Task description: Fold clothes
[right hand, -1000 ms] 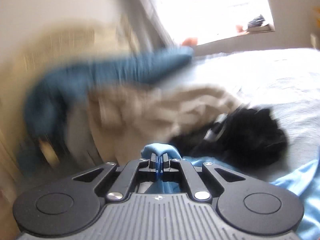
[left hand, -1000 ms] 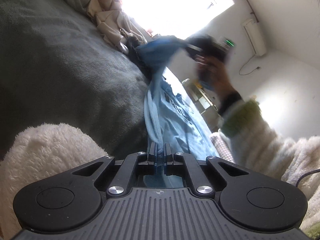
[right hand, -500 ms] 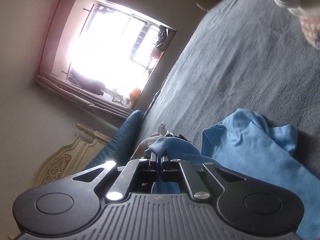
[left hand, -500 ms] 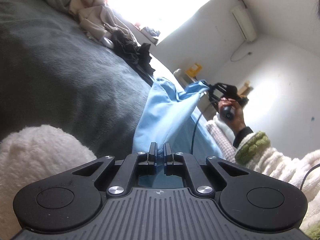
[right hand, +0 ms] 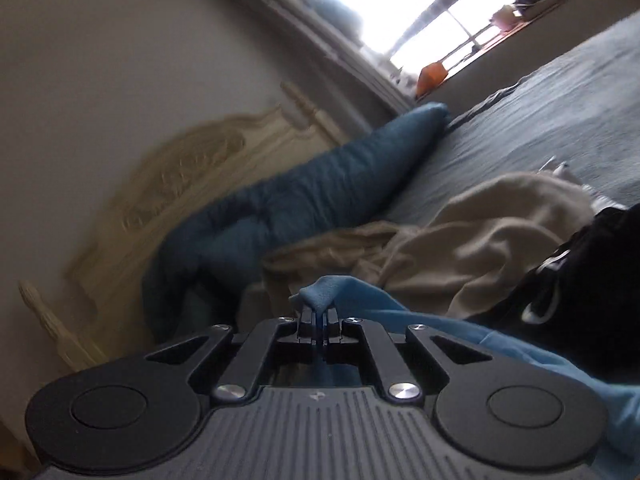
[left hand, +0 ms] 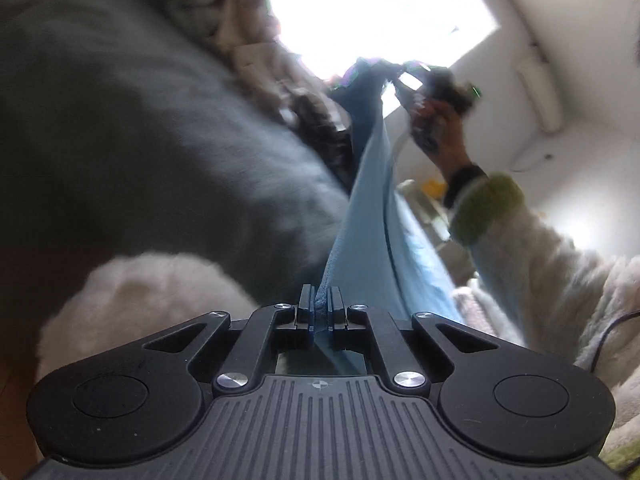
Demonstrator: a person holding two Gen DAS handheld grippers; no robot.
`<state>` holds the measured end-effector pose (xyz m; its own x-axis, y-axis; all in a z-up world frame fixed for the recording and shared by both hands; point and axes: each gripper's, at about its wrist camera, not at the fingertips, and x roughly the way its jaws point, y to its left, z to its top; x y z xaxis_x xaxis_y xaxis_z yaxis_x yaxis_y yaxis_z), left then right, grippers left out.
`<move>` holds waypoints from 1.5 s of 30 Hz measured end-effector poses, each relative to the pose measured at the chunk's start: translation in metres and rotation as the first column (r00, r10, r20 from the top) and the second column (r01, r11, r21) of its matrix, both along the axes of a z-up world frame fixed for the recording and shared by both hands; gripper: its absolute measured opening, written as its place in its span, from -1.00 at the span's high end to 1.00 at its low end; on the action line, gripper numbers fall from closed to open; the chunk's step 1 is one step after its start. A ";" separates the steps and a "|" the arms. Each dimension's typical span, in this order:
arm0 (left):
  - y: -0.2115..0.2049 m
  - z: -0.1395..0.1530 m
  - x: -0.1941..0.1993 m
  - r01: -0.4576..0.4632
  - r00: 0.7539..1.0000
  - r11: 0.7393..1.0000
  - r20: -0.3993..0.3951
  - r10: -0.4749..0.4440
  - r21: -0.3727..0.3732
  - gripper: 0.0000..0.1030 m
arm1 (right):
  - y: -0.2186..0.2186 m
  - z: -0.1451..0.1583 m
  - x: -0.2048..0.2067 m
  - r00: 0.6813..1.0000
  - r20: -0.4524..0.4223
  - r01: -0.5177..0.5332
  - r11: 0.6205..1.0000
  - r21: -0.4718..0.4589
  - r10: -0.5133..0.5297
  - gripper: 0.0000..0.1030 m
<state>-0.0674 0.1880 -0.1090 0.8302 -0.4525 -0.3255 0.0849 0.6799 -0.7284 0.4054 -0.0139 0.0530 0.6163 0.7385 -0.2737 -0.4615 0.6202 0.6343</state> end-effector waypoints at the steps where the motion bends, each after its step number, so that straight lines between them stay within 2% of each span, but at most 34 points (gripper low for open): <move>1: 0.000 -0.001 -0.001 -0.007 1.000 1.000 -0.005 0.007 0.002 0.93 | 0.031 -0.015 0.006 1.000 -0.003 -0.028 0.996 -0.083 0.028 0.79; 2: 0.000 -0.001 -0.001 -0.014 1.000 1.000 -0.009 0.014 0.005 0.93 | 0.048 -0.040 0.011 0.998 -0.048 -0.044 0.987 -0.153 0.037 0.59; 5: 0.000 0.003 -0.002 -0.009 1.000 1.000 -0.023 0.010 0.026 0.93 | 0.077 -0.102 0.013 0.985 -0.172 -0.074 0.948 -0.309 0.021 0.55; 7: 0.003 0.003 -0.003 -0.004 1.000 1.000 -0.030 0.005 0.029 0.93 | 0.067 -0.107 0.006 0.983 -0.186 -0.060 0.955 -0.291 0.005 0.55; 8: 0.003 0.003 -0.003 0.000 0.999 1.000 -0.032 0.001 0.025 0.93 | 0.059 -0.106 0.005 0.983 -0.185 -0.048 0.962 -0.269 -0.003 0.46; 9: 0.004 0.002 -0.002 0.003 0.999 1.000 -0.034 -0.002 0.021 0.93 | 0.047 -0.096 0.001 0.985 -0.174 -0.031 0.967 -0.255 -0.014 0.25; 12: 0.007 0.000 0.001 0.008 0.999 1.000 -0.035 -0.008 0.001 0.93 | 0.010 -0.059 -0.005 0.992 -0.111 0.029 0.976 -0.216 -0.054 0.07; 16: 0.005 0.001 0.002 0.015 0.999 1.000 -0.051 -0.014 0.012 0.93 | -0.069 -0.001 -0.049 0.995 -0.063 0.071 0.993 -0.091 -0.077 0.05; 18: 0.004 0.003 0.004 0.023 0.997 0.999 -0.070 -0.021 0.029 0.93 | -0.111 0.029 -0.087 0.996 -0.022 0.080 0.996 -0.043 -0.081 0.02; 21: 0.004 0.005 0.005 0.038 0.994 0.997 -0.103 -0.032 0.060 0.93 | -0.176 0.074 -0.161 0.990 0.081 0.116 0.992 -0.055 -0.111 -0.03; 24: 0.001 0.004 0.010 0.051 0.988 0.991 -0.148 -0.033 0.121 0.93 | -0.239 0.110 -0.247 0.970 0.181 0.178 0.981 -0.072 -0.163 -0.04; 28: -0.006 -0.002 0.020 0.104 0.968 0.971 -0.247 -0.048 0.217 0.91 | -0.313 0.130 -0.364 0.910 0.285 0.334 0.940 -0.071 -0.302 -0.08; 29: -0.008 -0.003 0.024 0.122 0.959 0.961 -0.280 -0.049 0.250 0.91 | -0.329 0.131 -0.391 0.888 0.303 0.381 0.922 -0.067 -0.345 -0.16; 31: -0.010 -0.004 0.028 0.150 0.946 0.947 -0.320 -0.053 0.285 0.89 | -0.356 0.118 -0.430 0.866 0.272 0.452 0.889 -0.070 -0.419 -0.25; 33: -0.011 0.004 0.027 0.152 0.950 0.943 -0.309 -0.056 0.295 0.77 | -0.375 0.096 -0.459 0.852 0.211 0.504 0.860 -0.086 -0.478 -0.26; 35: -0.012 0.014 0.023 0.143 0.957 0.936 -0.286 -0.048 0.322 0.45 | -0.389 0.063 -0.479 0.843 0.121 0.536 0.836 -0.116 -0.524 -0.26; 36: -0.014 0.020 0.022 0.135 0.961 0.929 -0.275 -0.038 0.345 0.40 | -0.396 0.047 -0.489 0.835 0.077 0.551 0.824 -0.132 -0.545 -0.26; 40: -0.022 0.047 0.016 0.101 0.978 0.910 -0.207 -0.017 0.403 0.32 | -0.417 -0.033 -0.500 0.813 -0.139 0.554 0.825 -0.111 -0.565 -0.23; 42: -0.037 0.056 0.018 0.115 0.984 0.899 -0.172 -0.045 0.422 0.29 | -0.418 -0.068 -0.498 0.806 -0.222 0.541 0.835 -0.101 -0.549 -0.17; 45: -0.070 0.066 0.026 0.170 0.983 0.878 -0.134 -0.123 0.447 0.26 | -0.401 -0.099 -0.496 0.816 -0.235 0.509 0.849 -0.141 -0.528 -0.07</move>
